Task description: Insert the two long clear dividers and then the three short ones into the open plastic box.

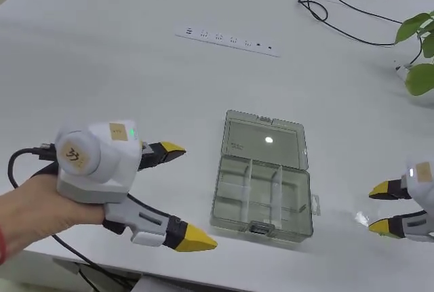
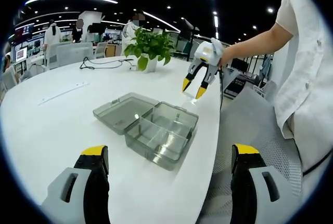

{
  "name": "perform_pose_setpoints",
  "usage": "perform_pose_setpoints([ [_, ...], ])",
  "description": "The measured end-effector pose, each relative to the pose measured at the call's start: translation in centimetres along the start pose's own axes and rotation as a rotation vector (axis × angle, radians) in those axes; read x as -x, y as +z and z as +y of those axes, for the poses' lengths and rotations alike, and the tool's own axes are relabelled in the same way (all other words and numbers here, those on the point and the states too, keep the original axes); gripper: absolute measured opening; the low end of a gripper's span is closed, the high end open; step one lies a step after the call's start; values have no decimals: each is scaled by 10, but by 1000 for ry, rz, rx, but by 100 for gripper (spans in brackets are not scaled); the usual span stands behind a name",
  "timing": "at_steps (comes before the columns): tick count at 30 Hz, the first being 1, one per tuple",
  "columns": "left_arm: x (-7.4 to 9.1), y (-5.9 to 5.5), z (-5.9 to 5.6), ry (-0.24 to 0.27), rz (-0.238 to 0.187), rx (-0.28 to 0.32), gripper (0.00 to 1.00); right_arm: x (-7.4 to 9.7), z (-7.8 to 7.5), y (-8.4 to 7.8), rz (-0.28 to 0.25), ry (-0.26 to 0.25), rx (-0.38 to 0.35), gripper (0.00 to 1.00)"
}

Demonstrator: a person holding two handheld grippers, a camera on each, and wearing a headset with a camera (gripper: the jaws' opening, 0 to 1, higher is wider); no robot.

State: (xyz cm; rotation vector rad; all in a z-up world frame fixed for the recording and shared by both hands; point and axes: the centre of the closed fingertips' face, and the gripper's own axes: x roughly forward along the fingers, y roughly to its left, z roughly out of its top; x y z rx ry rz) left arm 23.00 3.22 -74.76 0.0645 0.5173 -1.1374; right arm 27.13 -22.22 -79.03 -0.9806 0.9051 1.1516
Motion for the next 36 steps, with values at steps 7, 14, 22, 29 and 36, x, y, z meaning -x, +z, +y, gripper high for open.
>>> perform_pose_setpoints([
  [7,-1,6,1,2,-3,8,100,22,3,24,-34,-43,32,33],
  [14,-2,27,-1,6,-50,73,97,42,9,56,-65,-90,63,33],
  [22,-13,52,-13,-17,-94,204,86,53,12,80,-98,-132,84,33],
  [29,-23,72,-19,-42,-147,357,72,64,20,104,-114,-153,116,33],
  [36,-35,76,-35,-107,-107,454,58,67,26,121,-124,-161,136,33],
])
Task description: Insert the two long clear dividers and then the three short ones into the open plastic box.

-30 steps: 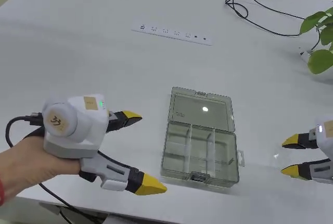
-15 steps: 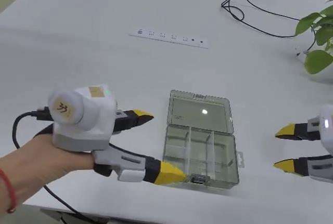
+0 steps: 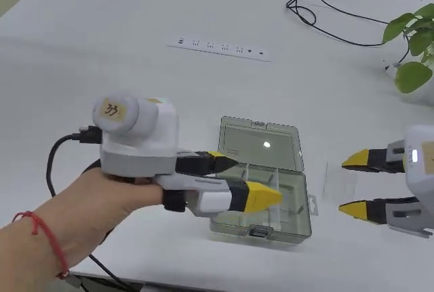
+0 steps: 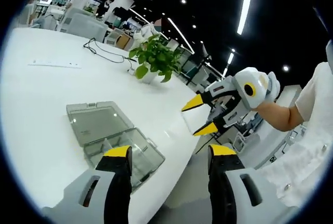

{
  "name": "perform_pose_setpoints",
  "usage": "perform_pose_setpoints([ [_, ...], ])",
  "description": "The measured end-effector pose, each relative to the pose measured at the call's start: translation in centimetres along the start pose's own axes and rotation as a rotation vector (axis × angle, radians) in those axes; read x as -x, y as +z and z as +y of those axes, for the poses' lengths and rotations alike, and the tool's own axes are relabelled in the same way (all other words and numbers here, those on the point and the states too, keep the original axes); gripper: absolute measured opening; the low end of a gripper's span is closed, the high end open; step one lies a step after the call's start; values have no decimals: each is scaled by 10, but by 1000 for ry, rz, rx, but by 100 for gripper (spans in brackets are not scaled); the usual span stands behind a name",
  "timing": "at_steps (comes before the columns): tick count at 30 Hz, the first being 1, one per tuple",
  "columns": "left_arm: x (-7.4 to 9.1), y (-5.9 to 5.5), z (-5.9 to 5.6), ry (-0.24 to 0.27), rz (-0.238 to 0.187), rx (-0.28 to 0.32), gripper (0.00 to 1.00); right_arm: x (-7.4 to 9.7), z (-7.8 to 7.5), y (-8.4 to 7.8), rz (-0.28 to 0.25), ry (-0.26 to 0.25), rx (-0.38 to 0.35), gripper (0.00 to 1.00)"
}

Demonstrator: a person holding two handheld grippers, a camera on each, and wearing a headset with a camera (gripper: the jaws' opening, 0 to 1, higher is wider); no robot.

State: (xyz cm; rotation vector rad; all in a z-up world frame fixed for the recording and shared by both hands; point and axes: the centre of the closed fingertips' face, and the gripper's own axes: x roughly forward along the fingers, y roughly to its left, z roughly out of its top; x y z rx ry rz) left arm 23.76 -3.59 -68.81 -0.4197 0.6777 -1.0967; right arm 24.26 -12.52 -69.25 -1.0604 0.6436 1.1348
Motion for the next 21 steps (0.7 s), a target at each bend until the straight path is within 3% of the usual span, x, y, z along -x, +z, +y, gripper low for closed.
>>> perform_pose_setpoints([
  [3,-8,0,-8,-22,-6,9,52,1,3,8,-2,-1,10,33],
  [11,-21,5,-21,-65,-52,139,36,0,8,25,-16,2,32,33],
  [21,-29,3,-29,-97,-63,204,24,0,14,44,-41,5,53,33],
])
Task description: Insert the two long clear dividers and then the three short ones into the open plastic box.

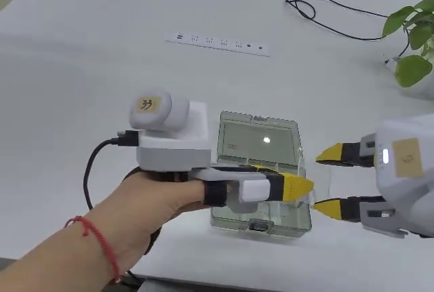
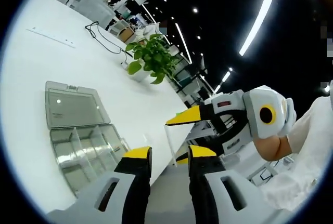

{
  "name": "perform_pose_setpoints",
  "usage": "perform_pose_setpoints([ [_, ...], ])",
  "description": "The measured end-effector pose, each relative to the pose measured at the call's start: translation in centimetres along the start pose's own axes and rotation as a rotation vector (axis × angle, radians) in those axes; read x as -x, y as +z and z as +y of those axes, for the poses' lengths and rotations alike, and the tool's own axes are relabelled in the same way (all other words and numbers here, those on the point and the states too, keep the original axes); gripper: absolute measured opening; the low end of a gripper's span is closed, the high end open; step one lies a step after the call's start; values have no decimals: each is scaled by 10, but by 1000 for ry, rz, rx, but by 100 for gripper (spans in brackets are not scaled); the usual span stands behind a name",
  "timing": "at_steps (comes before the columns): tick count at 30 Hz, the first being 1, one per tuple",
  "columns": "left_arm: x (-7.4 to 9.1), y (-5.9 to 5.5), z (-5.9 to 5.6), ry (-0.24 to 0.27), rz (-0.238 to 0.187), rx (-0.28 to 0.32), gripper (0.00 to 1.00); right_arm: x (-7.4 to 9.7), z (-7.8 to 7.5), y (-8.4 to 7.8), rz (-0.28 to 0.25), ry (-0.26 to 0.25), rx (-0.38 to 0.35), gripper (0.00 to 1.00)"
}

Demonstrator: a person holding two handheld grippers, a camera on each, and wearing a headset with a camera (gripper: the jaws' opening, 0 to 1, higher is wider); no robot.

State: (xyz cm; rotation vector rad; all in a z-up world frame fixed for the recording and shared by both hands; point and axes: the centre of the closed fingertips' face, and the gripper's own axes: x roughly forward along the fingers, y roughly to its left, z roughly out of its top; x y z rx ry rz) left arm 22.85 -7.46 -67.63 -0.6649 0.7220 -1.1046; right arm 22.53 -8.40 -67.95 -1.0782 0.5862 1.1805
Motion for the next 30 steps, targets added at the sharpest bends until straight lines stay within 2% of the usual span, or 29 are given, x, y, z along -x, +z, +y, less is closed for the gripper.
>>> perform_pose_setpoints([
  [8,-4,-5,-2,-20,7,16,13,1,2,6,0,-2,26,33],
  [18,-4,-7,-5,-37,8,29,1,1,4,9,5,-1,44,33],
  [26,-5,-7,-6,-42,7,32,0,2,4,9,9,-3,56,33],
  [30,-4,-7,-6,-40,0,69,0,2,4,9,8,-4,58,33],
])
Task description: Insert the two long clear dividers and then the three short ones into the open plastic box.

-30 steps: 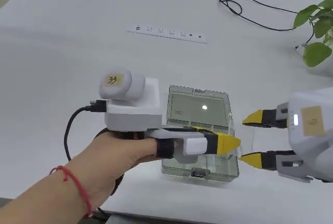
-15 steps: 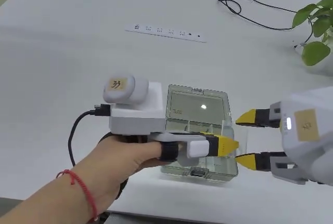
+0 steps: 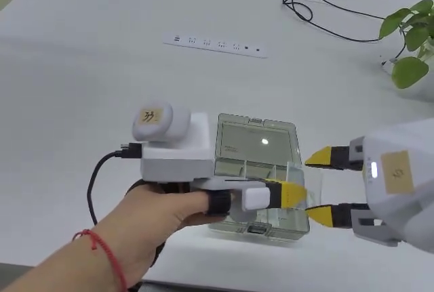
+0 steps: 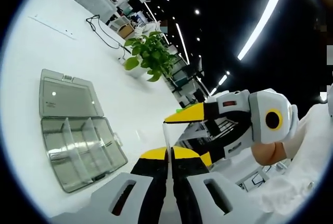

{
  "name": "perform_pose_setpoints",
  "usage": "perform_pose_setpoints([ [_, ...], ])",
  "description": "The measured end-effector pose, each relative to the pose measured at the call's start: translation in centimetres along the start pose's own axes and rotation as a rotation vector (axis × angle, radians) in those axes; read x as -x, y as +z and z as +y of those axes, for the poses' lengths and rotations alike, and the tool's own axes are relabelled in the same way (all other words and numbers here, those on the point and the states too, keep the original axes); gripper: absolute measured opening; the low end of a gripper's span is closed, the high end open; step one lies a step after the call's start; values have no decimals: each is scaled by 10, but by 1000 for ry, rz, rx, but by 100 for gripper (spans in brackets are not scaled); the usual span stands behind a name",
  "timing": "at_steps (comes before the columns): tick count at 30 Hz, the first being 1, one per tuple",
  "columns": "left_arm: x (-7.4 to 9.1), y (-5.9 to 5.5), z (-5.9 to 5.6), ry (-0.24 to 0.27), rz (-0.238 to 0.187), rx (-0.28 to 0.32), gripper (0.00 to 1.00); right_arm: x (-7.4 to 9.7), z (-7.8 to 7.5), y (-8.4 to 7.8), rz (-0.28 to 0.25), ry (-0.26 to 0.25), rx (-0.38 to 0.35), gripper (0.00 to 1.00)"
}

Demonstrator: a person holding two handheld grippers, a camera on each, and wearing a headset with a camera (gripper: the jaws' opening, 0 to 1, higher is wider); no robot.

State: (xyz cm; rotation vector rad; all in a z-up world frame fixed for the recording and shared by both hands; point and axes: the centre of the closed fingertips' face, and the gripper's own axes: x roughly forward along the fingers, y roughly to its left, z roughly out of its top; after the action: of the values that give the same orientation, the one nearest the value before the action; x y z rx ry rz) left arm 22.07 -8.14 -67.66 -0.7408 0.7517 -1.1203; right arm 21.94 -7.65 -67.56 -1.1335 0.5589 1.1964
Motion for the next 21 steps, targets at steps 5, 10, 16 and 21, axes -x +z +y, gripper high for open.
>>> perform_pose_setpoints([
  [5,0,1,3,13,-11,16,0,0,-2,1,0,-11,8,34],
  [10,2,1,5,26,-2,-66,0,7,-6,6,-44,-5,-42,36],
  [16,6,-2,0,4,32,-271,0,21,-14,7,-153,83,-193,36],
  [21,9,-10,-8,-39,79,-491,0,35,-15,10,-241,208,-293,31],
])
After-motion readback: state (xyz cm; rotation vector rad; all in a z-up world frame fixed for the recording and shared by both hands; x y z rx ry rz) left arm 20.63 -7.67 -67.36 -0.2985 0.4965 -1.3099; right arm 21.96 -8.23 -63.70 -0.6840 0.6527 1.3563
